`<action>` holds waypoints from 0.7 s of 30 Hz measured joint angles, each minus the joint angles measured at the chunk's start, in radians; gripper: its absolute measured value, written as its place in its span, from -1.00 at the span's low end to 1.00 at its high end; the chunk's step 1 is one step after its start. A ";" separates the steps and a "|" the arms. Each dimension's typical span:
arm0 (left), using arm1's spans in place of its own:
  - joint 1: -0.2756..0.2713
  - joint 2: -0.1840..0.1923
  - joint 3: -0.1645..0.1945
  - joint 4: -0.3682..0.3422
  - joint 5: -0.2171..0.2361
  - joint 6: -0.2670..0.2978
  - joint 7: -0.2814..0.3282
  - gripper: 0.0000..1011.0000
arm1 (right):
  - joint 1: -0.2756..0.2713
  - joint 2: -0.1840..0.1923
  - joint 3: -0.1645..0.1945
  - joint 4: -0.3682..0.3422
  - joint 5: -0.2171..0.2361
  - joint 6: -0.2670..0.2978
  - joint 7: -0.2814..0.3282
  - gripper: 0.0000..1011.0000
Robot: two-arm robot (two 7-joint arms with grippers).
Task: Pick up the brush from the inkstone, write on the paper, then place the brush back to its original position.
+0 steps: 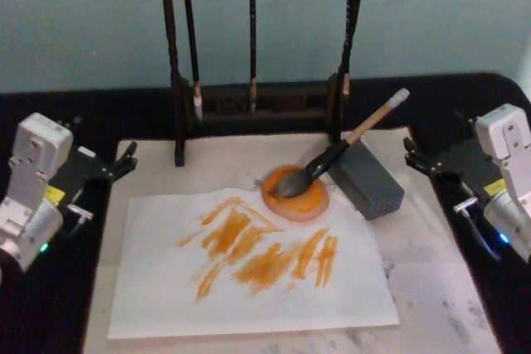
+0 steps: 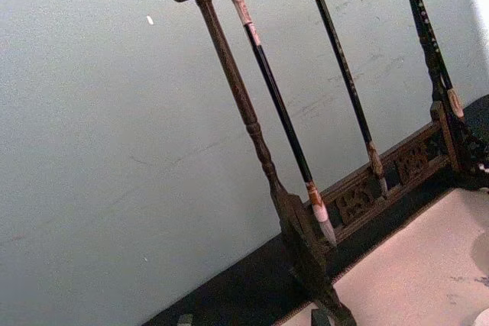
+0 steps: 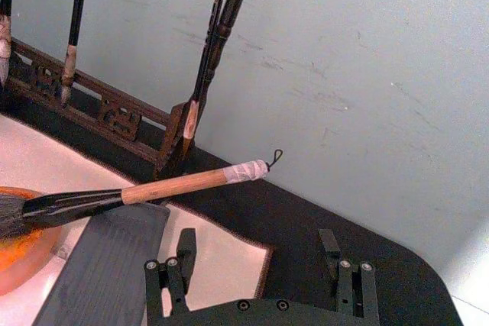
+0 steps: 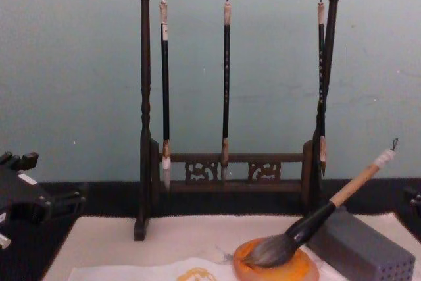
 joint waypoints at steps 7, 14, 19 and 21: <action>0.000 0.000 0.000 0.000 0.000 0.000 0.000 0.98 | 0.000 0.001 0.000 0.000 0.000 0.000 0.000 0.98; 0.000 0.000 0.000 0.000 0.000 0.000 0.000 0.98 | 0.000 0.001 0.000 0.000 0.000 0.000 0.000 0.98; 0.000 0.000 0.000 0.000 0.000 0.000 0.000 0.98 | 0.000 0.001 0.000 0.000 0.000 0.000 0.000 0.98; 0.000 0.000 0.000 0.000 0.000 0.000 0.000 0.98 | 0.000 0.001 0.000 0.000 0.000 0.000 0.000 0.98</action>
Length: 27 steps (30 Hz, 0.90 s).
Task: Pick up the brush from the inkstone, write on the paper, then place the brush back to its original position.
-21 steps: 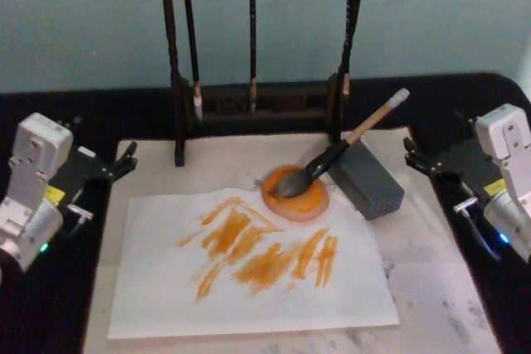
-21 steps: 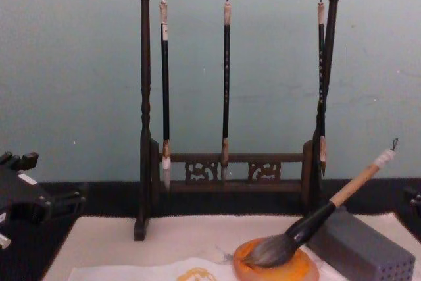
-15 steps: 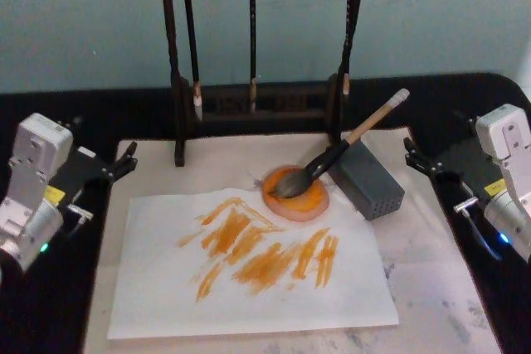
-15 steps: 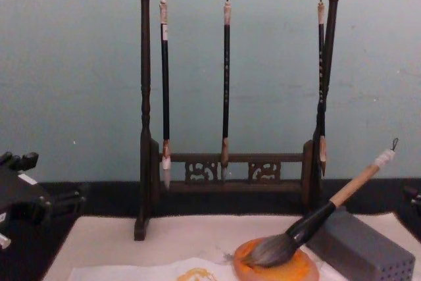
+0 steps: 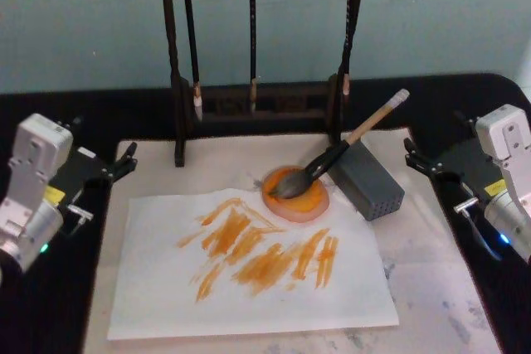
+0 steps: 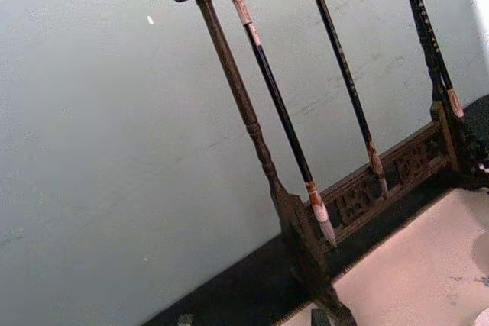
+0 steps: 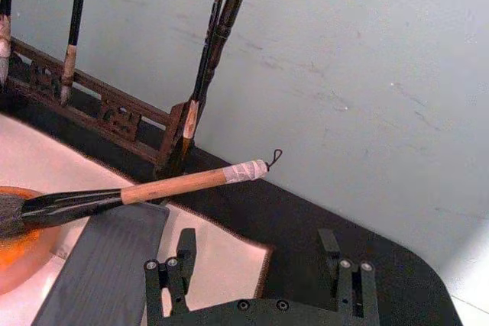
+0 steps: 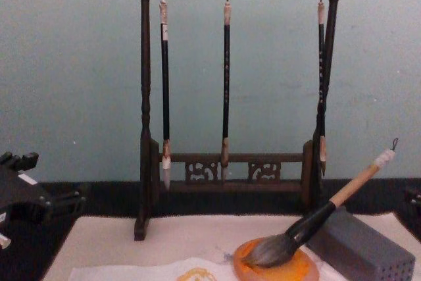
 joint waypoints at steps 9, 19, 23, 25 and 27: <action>0.000 0.000 0.000 0.000 0.000 0.000 0.000 0.98 | 0.000 0.000 0.000 0.000 0.000 0.000 0.000 0.98; 0.000 0.000 0.000 0.000 0.000 0.000 0.000 0.98 | 0.000 0.000 0.000 0.000 0.000 0.000 0.000 0.98; 0.000 0.000 0.000 0.000 0.000 0.000 0.000 0.98 | 0.000 0.000 0.000 0.000 0.000 0.000 0.000 0.98; 0.000 0.000 0.000 0.000 0.000 0.000 0.000 0.98 | 0.000 0.000 0.000 0.000 0.000 0.000 0.000 0.98; 0.000 0.000 0.000 0.000 0.000 0.000 0.000 0.98 | 0.000 0.000 0.000 0.000 0.000 0.000 0.000 0.98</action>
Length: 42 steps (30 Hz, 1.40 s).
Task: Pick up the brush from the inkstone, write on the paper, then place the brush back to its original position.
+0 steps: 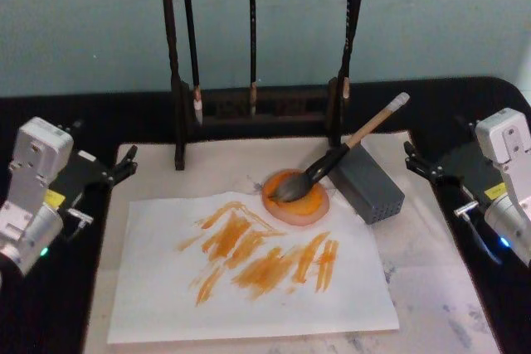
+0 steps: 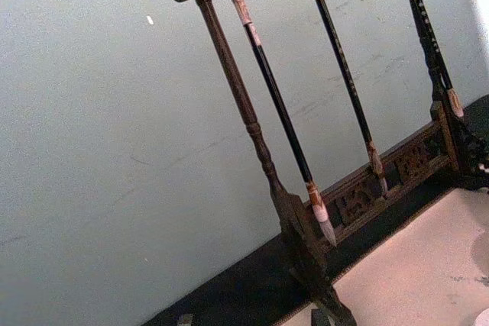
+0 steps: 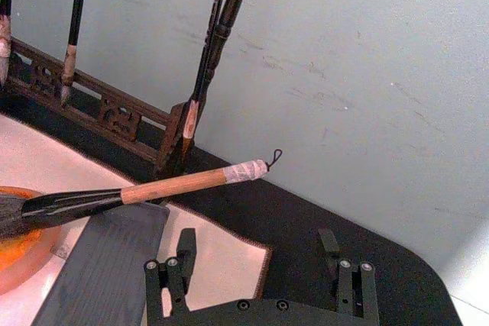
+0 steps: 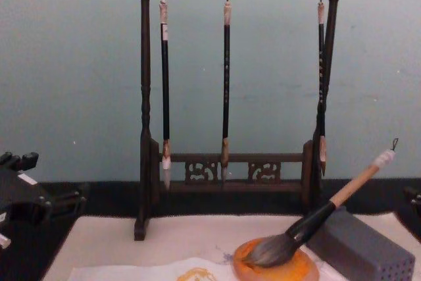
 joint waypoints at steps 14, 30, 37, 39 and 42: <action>0.000 0.000 0.000 0.000 0.000 0.000 0.000 0.98 | 0.000 0.000 0.000 0.000 0.000 0.000 0.000 0.98; 0.000 0.000 0.000 0.000 0.000 0.000 0.000 0.98 | -0.012 -0.048 0.076 0.005 0.169 0.047 0.129 0.98; 0.000 0.000 0.000 0.000 0.000 0.000 0.000 0.98 | 0.000 -0.119 0.150 0.036 0.364 0.155 0.232 0.98; 0.000 0.000 0.000 0.000 0.000 0.000 0.000 0.98 | 0.002 -0.136 0.166 0.043 0.401 0.181 0.246 0.98; 0.000 0.000 0.000 0.000 0.000 0.000 0.000 0.98 | 0.010 -0.179 0.206 0.059 0.489 0.247 0.269 0.98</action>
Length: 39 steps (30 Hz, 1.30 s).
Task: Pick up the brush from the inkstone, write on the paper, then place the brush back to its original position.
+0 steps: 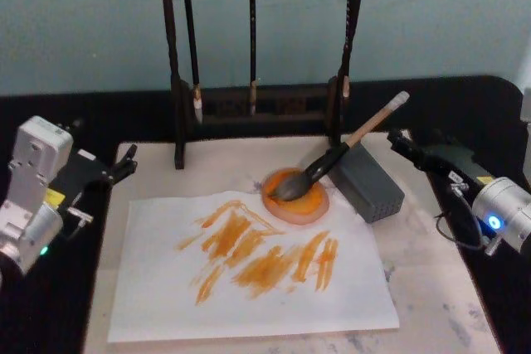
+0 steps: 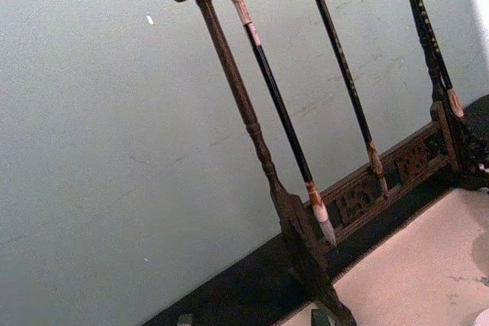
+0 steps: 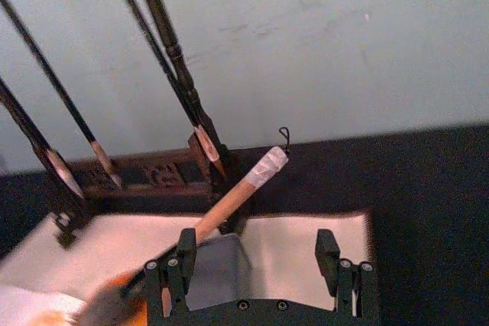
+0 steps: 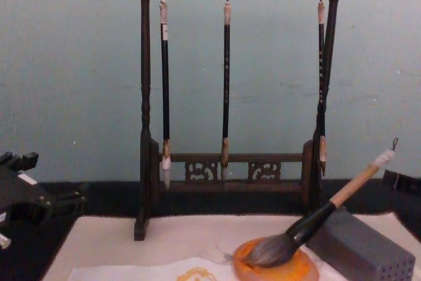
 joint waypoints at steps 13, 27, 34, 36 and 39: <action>0.000 0.000 0.000 0.000 0.000 0.000 0.000 0.98 | 0.063 -0.111 0.062 0.097 0.227 0.120 -0.006 0.98; 0.000 0.000 0.000 0.000 0.000 0.000 0.000 0.98 | 0.144 -0.175 0.064 0.215 0.326 0.114 0.006 0.98; 0.000 0.000 0.000 0.000 0.000 0.000 0.000 0.98 | 0.173 -0.184 0.049 0.257 0.348 0.111 0.013 0.98; 0.000 0.000 0.000 0.000 0.000 0.000 0.000 0.98 | 0.184 -0.186 0.041 0.274 0.352 0.109 0.016 0.98; 0.000 0.000 0.000 0.000 0.000 0.000 0.000 0.98 | 0.197 -0.188 0.032 0.293 0.357 0.106 0.019 0.98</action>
